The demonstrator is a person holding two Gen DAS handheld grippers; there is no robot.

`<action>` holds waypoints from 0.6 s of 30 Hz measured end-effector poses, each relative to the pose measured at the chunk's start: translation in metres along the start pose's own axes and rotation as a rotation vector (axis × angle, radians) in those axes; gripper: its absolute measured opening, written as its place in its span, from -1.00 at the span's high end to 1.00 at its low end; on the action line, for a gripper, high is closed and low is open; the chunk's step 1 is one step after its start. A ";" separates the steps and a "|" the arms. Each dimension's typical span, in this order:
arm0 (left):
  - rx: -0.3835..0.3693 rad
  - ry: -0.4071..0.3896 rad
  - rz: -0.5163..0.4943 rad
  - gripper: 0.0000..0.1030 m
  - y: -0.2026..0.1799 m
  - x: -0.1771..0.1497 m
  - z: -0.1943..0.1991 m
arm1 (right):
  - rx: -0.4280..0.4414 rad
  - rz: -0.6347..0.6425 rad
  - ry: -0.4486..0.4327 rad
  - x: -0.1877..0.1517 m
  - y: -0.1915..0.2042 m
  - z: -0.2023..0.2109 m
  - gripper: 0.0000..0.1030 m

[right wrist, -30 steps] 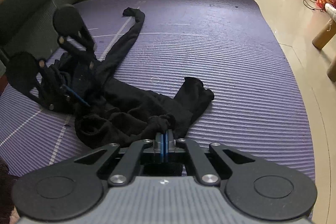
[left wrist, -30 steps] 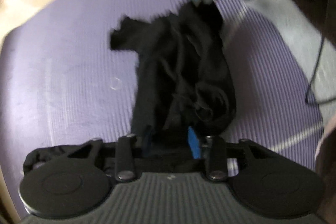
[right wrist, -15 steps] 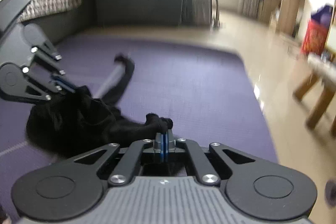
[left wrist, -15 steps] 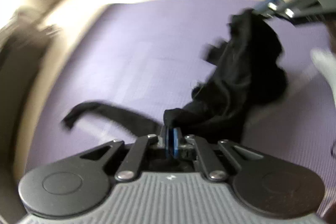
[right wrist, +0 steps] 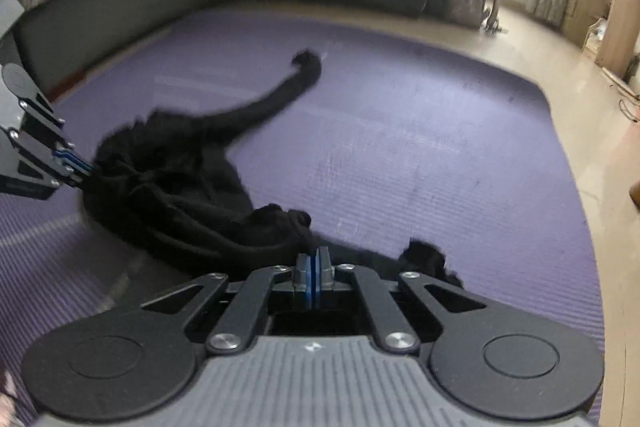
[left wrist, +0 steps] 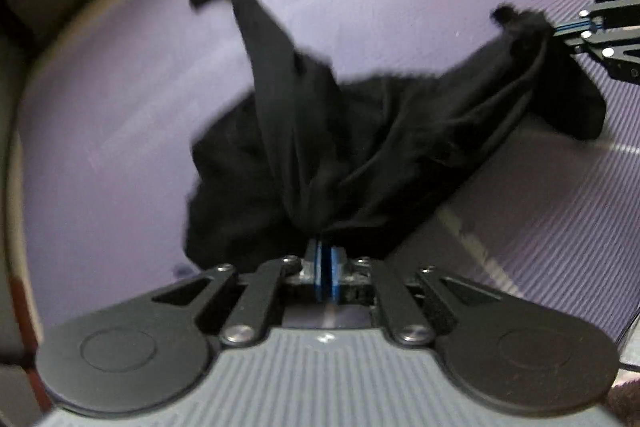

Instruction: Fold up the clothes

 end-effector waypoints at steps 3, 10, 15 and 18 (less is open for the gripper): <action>-0.030 -0.013 -0.005 0.75 0.000 -0.008 0.003 | 0.000 -0.032 0.059 -0.010 -0.006 -0.008 0.97; -0.108 -0.258 -0.103 0.63 -0.018 0.016 0.039 | 0.009 -0.048 0.007 -0.002 -0.003 0.009 0.52; -0.164 -0.271 -0.291 0.59 -0.051 0.019 0.023 | 0.083 -0.013 -0.048 0.011 0.020 0.025 0.52; -0.166 -0.267 -0.378 0.59 -0.057 0.018 0.009 | 0.257 -0.044 -0.017 0.017 0.041 0.021 0.56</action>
Point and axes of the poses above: each gripper's, at about its wrist camera, not at the fingertips, and z roughly against the way its jaws point, y to its left, x to its top, the point moved 8 cm from there along -z, roughly the way its jaws point, and after that the axes turned 6 degrees about -x, right-handed, at the moved point
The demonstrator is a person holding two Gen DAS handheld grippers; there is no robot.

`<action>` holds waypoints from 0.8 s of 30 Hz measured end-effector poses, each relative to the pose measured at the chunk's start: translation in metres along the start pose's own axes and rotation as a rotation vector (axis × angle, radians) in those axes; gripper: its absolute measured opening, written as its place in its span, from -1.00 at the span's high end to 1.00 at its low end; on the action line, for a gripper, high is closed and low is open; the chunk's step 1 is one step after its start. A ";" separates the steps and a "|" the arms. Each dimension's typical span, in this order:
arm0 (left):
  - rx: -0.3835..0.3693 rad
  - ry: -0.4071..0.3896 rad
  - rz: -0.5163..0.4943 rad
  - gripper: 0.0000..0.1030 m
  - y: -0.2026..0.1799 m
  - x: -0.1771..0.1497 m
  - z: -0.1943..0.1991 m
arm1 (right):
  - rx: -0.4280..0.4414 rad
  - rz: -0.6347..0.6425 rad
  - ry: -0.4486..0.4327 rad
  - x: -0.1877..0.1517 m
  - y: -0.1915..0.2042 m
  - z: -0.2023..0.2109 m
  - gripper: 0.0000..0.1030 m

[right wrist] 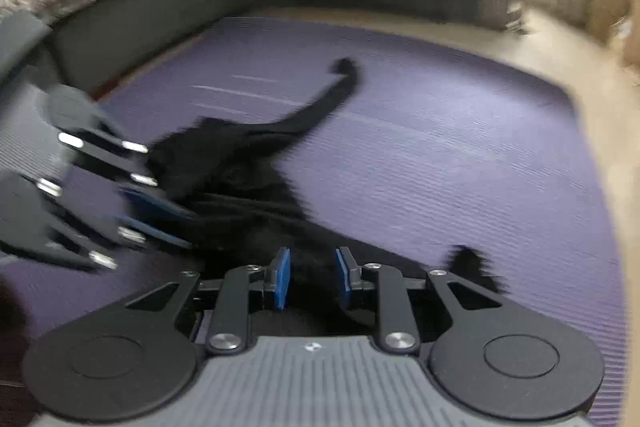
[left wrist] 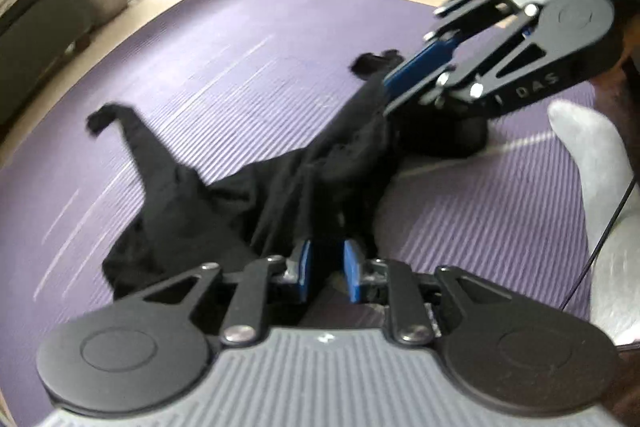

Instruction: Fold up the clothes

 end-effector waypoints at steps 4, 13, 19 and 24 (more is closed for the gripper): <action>0.006 0.026 -0.046 0.59 0.004 -0.010 -0.007 | 0.109 -0.027 0.067 -0.007 0.019 -0.024 0.59; -0.003 0.027 -0.107 0.59 0.010 -0.012 -0.011 | 0.226 -0.216 0.113 -0.008 0.020 -0.059 0.59; 0.008 0.016 -0.155 0.53 0.005 -0.011 -0.005 | 0.289 -0.339 0.092 -0.008 0.012 -0.062 0.97; 0.028 -0.021 -0.184 0.46 0.002 -0.006 0.003 | 0.378 -0.415 0.026 0.008 0.003 -0.041 0.98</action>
Point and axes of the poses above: each gripper's, at about its wrist camera, not at the fingertips, and z roughly against the way its jaws point, y to its left, x to its top, the point moved 8 cm from there along -z, roughly the way its jaws point, and after that the axes turned 6 degrees about -x, right-handed, at the moved point
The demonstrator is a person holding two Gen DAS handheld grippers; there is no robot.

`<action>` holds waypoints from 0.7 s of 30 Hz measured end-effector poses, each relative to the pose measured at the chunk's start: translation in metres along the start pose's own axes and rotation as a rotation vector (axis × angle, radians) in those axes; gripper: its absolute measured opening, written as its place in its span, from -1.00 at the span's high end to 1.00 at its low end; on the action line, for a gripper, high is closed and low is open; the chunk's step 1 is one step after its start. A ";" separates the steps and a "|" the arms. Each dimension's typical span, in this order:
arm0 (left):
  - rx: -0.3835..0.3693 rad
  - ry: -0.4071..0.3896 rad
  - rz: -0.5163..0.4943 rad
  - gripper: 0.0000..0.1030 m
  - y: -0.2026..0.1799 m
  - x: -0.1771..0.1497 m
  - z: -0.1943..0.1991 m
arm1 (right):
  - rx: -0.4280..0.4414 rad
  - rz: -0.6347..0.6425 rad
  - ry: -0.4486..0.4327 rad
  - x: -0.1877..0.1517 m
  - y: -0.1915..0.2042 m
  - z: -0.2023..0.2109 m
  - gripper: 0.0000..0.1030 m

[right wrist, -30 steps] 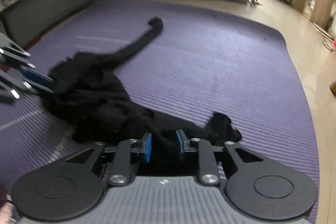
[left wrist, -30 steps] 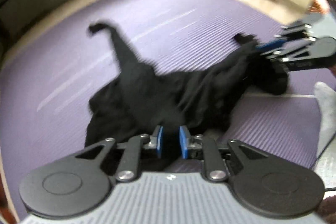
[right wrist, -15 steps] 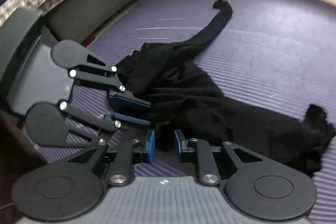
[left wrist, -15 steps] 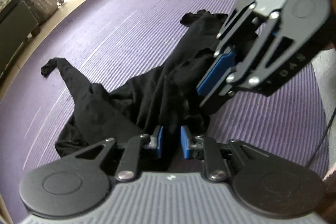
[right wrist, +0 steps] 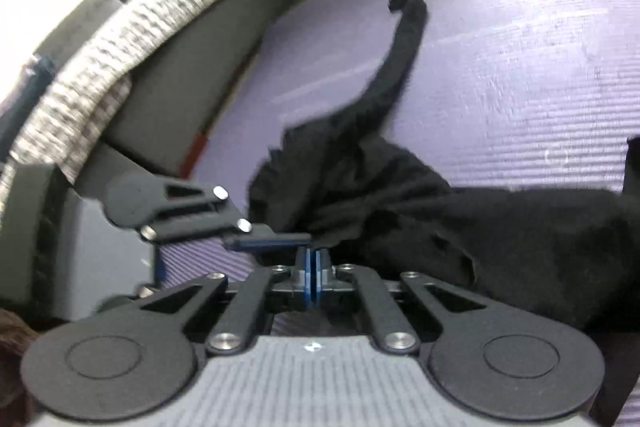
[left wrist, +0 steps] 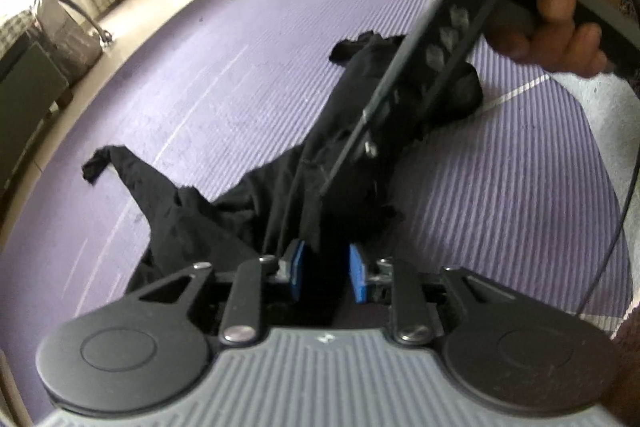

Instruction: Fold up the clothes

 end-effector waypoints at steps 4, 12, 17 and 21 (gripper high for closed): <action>0.011 -0.041 -0.020 0.46 -0.001 0.006 0.006 | 0.058 -0.001 -0.015 0.005 0.008 0.012 0.98; 0.011 -0.060 0.144 0.94 0.019 0.007 0.007 | 0.023 0.077 -0.049 0.015 0.010 0.026 0.74; 0.072 -0.062 0.328 0.94 0.051 -0.006 0.008 | -0.183 0.285 -0.074 0.023 -0.008 0.053 0.26; 0.081 -0.054 0.355 0.93 0.056 -0.009 0.004 | -0.336 0.530 0.007 0.003 -0.019 0.057 0.25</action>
Point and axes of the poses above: each gripper's, at about its wrist camera, not at the fingertips, and z roughly against the way its jaws point, y to its left, x to its top, the point moved 8 cm from there along -z, roughly the way its jaws point, and after that the axes turned 6 degrees about -x, right-handed, at the moved point
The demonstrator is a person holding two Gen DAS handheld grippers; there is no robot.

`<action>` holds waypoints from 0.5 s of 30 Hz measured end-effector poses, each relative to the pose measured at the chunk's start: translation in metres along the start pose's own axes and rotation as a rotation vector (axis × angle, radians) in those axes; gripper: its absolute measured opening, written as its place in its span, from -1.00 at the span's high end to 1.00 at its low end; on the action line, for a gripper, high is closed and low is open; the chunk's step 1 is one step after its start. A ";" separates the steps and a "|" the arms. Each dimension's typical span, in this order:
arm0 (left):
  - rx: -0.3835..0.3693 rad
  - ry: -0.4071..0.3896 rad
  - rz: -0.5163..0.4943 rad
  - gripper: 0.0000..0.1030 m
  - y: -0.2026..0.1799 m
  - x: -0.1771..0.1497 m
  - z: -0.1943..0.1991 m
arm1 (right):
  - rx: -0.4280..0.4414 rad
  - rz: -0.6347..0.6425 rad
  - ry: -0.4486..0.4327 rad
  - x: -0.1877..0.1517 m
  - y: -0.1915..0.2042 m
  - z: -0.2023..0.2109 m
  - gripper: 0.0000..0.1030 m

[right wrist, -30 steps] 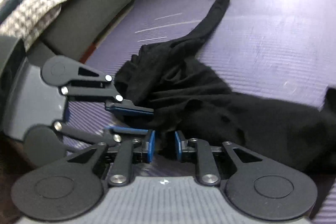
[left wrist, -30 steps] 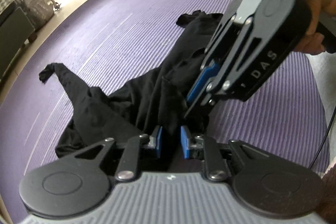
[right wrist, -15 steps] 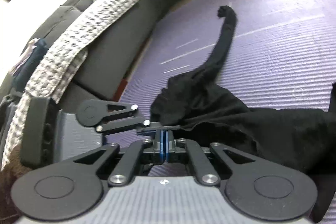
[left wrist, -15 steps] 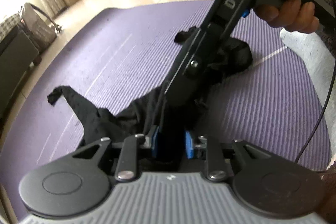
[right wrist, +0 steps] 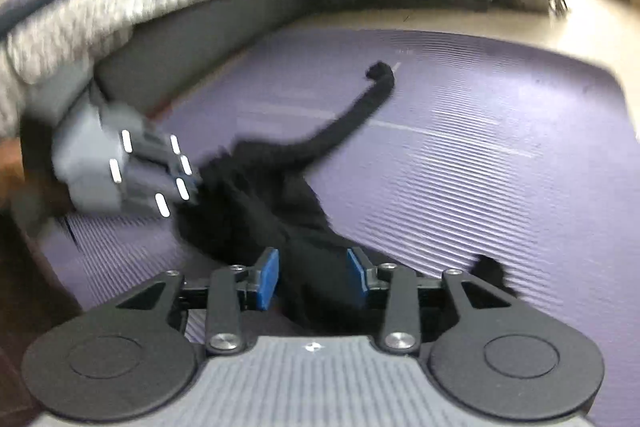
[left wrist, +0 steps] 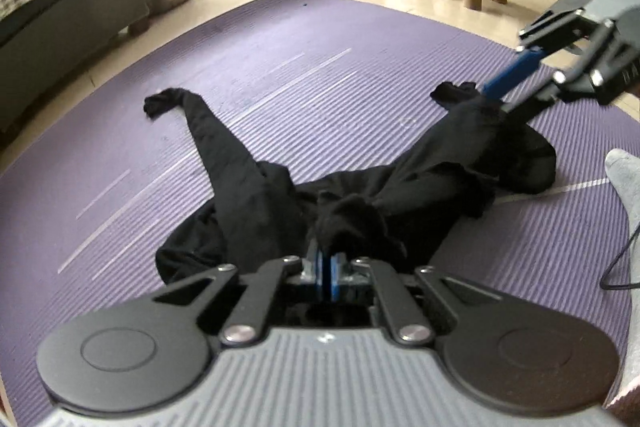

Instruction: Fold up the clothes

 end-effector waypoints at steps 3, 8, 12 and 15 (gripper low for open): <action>0.009 0.008 0.002 0.93 0.001 -0.001 -0.003 | -0.015 0.129 0.040 -0.010 0.014 -0.006 0.25; 0.037 -0.002 0.029 0.92 0.008 -0.001 -0.003 | -0.052 0.422 0.038 -0.020 0.051 -0.021 0.28; 0.045 0.003 0.036 0.92 0.012 -0.002 -0.005 | -0.056 0.516 0.045 -0.027 0.061 -0.028 0.35; 0.045 0.006 0.034 0.91 0.012 -0.002 -0.008 | -0.117 0.602 0.040 -0.029 0.065 -0.038 0.35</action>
Point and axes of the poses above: each gripper's, at about its wrist camera, not at the fingertips, and z roughly against the way its jaws point, y to its left, x to its top, the point moved 8 cm from there along -z, roughly the way its jaws point, and after that the axes turned 6 degrees about -x, right-handed, at the moved point
